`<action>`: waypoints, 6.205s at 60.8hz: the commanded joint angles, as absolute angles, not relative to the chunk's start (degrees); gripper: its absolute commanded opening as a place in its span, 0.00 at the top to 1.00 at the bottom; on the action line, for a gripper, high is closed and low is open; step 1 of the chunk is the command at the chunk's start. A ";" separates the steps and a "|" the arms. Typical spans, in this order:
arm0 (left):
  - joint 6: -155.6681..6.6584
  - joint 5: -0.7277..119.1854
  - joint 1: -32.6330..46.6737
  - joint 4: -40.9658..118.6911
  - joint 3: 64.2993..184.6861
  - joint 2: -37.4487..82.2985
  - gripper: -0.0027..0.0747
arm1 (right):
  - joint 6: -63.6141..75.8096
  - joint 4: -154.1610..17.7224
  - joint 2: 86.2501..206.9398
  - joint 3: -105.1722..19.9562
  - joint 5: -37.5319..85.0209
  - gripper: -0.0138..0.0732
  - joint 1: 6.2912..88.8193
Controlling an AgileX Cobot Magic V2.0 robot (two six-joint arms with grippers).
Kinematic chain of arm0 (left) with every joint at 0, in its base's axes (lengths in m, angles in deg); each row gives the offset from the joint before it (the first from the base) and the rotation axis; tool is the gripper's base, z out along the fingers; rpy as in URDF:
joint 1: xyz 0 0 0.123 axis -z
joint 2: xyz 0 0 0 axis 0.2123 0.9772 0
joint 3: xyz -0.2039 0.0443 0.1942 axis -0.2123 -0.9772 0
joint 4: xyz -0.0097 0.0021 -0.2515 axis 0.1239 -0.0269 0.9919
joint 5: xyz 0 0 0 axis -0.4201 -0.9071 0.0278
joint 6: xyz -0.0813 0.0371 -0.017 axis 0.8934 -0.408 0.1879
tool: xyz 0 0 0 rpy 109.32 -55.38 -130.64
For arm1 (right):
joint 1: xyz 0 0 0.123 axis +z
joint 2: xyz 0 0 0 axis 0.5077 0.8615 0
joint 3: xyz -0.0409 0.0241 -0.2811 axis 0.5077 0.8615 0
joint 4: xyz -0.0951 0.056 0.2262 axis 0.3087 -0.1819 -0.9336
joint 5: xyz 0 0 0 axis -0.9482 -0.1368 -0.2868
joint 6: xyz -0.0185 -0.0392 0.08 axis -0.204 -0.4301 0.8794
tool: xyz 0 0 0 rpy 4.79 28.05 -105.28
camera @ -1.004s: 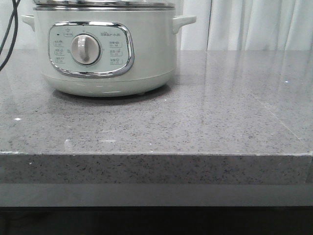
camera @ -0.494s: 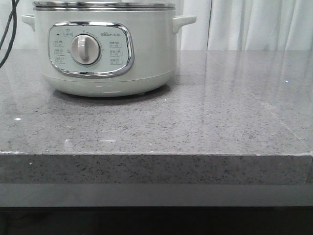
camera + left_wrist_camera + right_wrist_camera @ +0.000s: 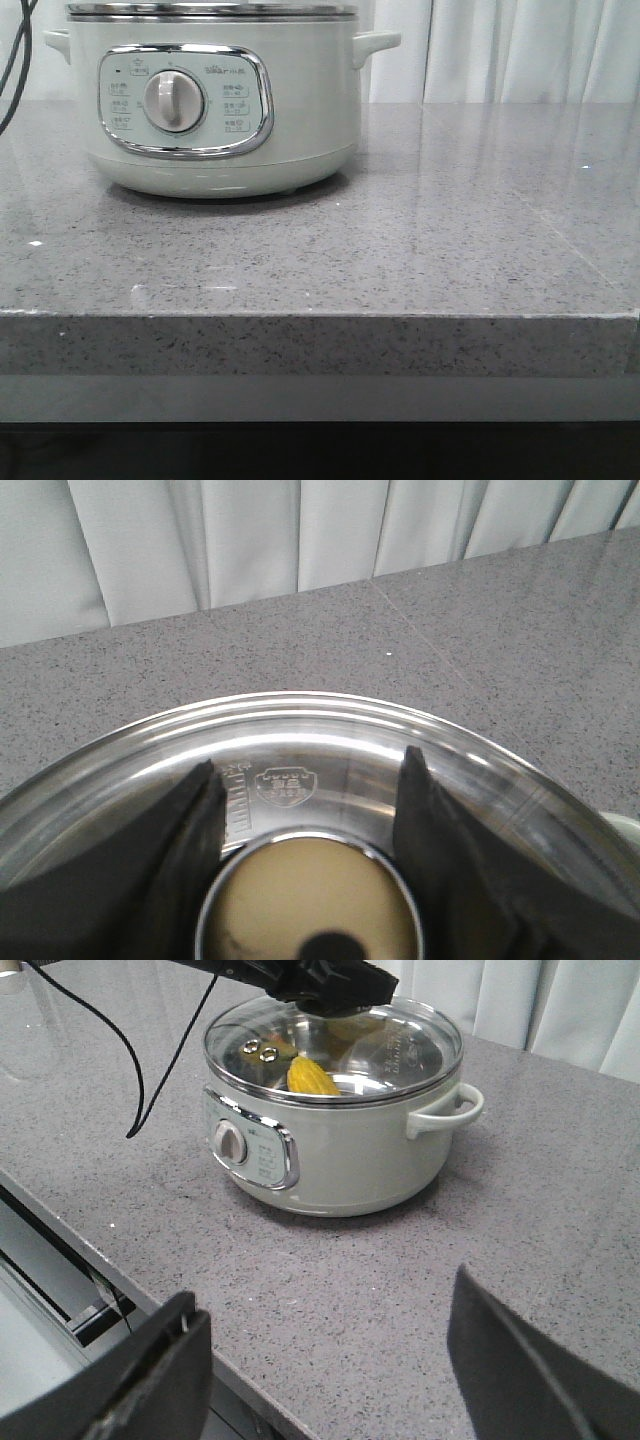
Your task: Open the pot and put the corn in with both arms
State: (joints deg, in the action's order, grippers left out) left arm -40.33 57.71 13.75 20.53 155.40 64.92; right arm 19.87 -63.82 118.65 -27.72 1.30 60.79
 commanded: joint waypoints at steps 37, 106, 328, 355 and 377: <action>-39.91 49.47 14.01 20.92 153.83 44.04 0.36 | 19.80 -64.54 118.68 -29.09 5.91 0.24 60.45; -39.91 49.58 14.01 20.92 103.43 -8.60 0.70 | 19.80 -64.54 118.68 -29.09 5.43 0.67 60.45; -32.81 77.54 -8.72 17.42 66.47 -36.49 0.99 | 19.80 -64.54 118.68 -29.09 5.52 0.92 60.45; -32.81 77.54 -8.72 17.42 66.47 -36.49 0.99 | 19.80 -64.09 113.53 -22.59 11.12 0.92 52.02; -32.81 77.54 -8.72 17.42 66.47 -36.49 0.99 | 19.80 -64.09 94.94 2.95 29.99 0.92 35.40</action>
State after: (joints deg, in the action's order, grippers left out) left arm -33.38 73.22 -8.88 17.45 66.69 -35.42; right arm 19.87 -63.91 97.07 -0.37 22.05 37.61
